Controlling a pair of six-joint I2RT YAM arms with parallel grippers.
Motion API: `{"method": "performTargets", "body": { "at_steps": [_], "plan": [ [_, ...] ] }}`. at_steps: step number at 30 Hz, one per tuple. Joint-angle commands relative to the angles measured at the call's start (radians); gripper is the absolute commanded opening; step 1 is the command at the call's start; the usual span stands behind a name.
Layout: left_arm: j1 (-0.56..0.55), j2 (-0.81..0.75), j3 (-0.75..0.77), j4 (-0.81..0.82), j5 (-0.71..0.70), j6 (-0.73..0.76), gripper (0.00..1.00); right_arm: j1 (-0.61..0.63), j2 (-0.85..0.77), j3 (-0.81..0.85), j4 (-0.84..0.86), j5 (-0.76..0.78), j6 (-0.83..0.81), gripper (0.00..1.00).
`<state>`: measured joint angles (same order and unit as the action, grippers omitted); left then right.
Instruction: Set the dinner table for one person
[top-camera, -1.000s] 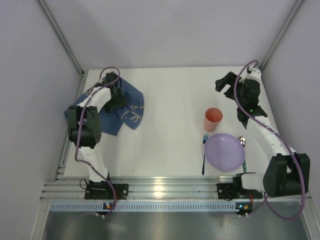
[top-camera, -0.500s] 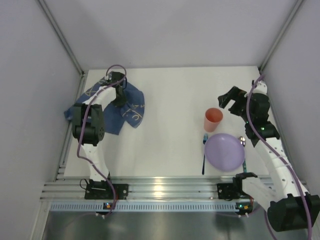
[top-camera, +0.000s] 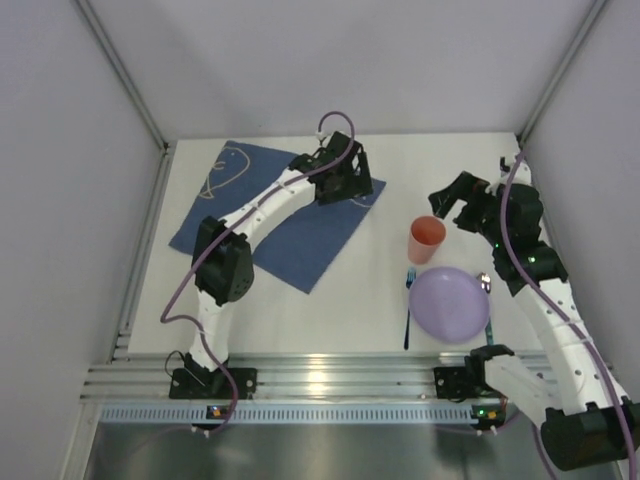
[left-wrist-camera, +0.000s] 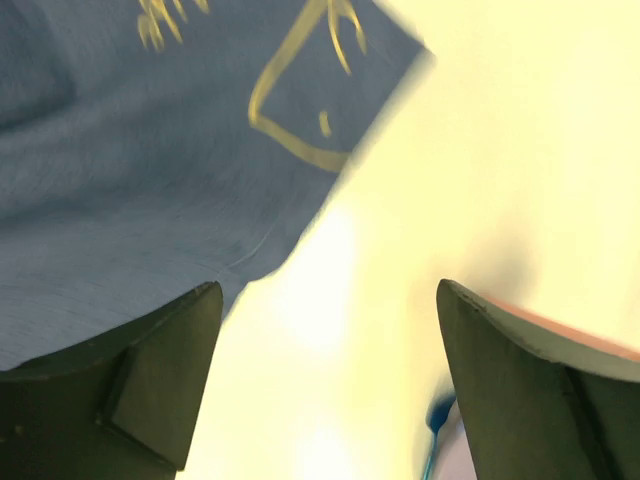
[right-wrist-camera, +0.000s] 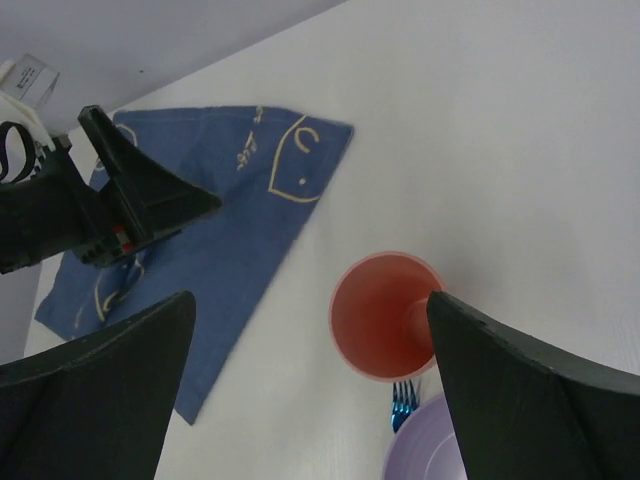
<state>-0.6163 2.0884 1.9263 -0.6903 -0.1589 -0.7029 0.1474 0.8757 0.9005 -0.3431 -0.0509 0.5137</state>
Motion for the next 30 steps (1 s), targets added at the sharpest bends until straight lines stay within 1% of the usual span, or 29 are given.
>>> {"method": "performTargets", "body": {
  "at_steps": [1, 2, 3, 4, 5, 6, 7, 8, 9, 10, 11, 12, 13, 14, 15, 16, 17, 18, 21, 22, 25, 30],
  "plan": [
    [-0.011, -0.016, 0.038, -0.172, -0.02, -0.073, 0.98, 0.063, 0.066, 0.096, -0.025, -0.003, 0.022, 1.0],
    [-0.004, -0.081, -0.007, -0.184, -0.072, -0.085, 0.98, 0.101, 0.08, 0.109, -0.028, 0.003, 0.025, 1.0],
    [0.007, -0.118, -0.054, -0.183, -0.082, -0.09, 0.98, 0.121, 0.095, 0.13, -0.033, 0.016, 0.025, 1.0],
    [0.018, -0.158, -0.158, -0.183, -0.088, -0.089, 0.98, 0.144, 0.123, 0.138, -0.04, 0.023, 0.026, 1.0],
    [0.038, -0.233, -0.212, -0.167, -0.094, -0.08, 0.98, 0.19, 0.137, 0.149, -0.043, 0.031, 0.028, 1.0],
    [0.047, -0.272, -0.266, -0.164, -0.115, -0.075, 0.98, 0.214, 0.149, 0.158, -0.045, 0.036, 0.029, 1.0],
    [0.055, -0.307, -0.364, -0.163, -0.126, -0.07, 0.98, 0.24, 0.181, 0.175, -0.043, 0.036, 0.028, 1.0],
    [0.07, -0.374, -0.415, -0.157, -0.137, -0.061, 0.98, 0.295, 0.199, 0.182, -0.046, 0.034, 0.034, 1.0],
    [0.081, -0.407, -0.465, -0.135, -0.143, -0.058, 0.98, 0.325, 0.222, 0.193, -0.046, 0.023, 0.037, 1.0],
    [0.092, -0.436, -0.559, -0.13, -0.142, -0.06, 0.98, 0.354, 0.277, 0.213, -0.05, 0.016, 0.046, 1.0],
    [0.122, -0.489, -0.599, -0.124, -0.136, -0.07, 0.98, 0.419, 0.31, 0.224, -0.051, 0.008, 0.068, 1.0],
    [0.141, -0.514, -0.637, -0.12, -0.127, -0.075, 0.98, 0.45, 0.347, 0.244, -0.054, -0.016, 0.083, 1.0],
    [0.157, -0.565, -0.698, -0.12, -0.104, -0.084, 0.98, 0.478, 0.43, 0.251, -0.054, -0.039, 0.106, 1.0],
    [0.188, -0.592, -0.726, -0.118, -0.093, -0.083, 0.97, 0.512, 0.478, 0.259, -0.042, -0.076, 0.164, 1.0],
    [0.199, -0.622, -0.751, -0.117, -0.082, -0.078, 0.98, 0.52, 0.526, 0.261, -0.03, -0.157, 0.195, 1.0],
    [0.21, -0.684, -0.797, -0.12, -0.068, -0.063, 0.98, 0.527, 0.616, 0.261, -0.021, -0.18, 0.222, 1.0],
    [0.225, -0.717, -0.819, -0.124, -0.065, -0.055, 0.98, 0.538, 0.656, 0.262, -0.02, -0.19, 0.255, 1.0],
    [0.233, -0.782, -0.851, -0.146, -0.059, -0.047, 0.97, 0.546, 0.725, 0.268, -0.022, -0.188, 0.262, 1.0],
    [0.263, -0.878, -0.886, -0.176, -0.045, -0.041, 0.97, 0.555, 0.811, 0.316, -0.077, -0.173, 0.252, 1.0],
    [0.266, -0.933, -0.901, -0.182, -0.044, -0.041, 0.97, 0.557, 0.868, 0.333, -0.094, -0.172, 0.249, 1.0],
    [0.273, -1.026, -0.94, -0.201, -0.044, -0.049, 0.97, 0.578, 0.956, 0.377, -0.106, -0.178, 0.252, 1.0],
    [0.274, -1.113, -0.989, -0.239, -0.054, -0.064, 0.96, 0.636, 1.06, 0.452, -0.111, -0.176, 0.261, 0.98]
  ]
}}
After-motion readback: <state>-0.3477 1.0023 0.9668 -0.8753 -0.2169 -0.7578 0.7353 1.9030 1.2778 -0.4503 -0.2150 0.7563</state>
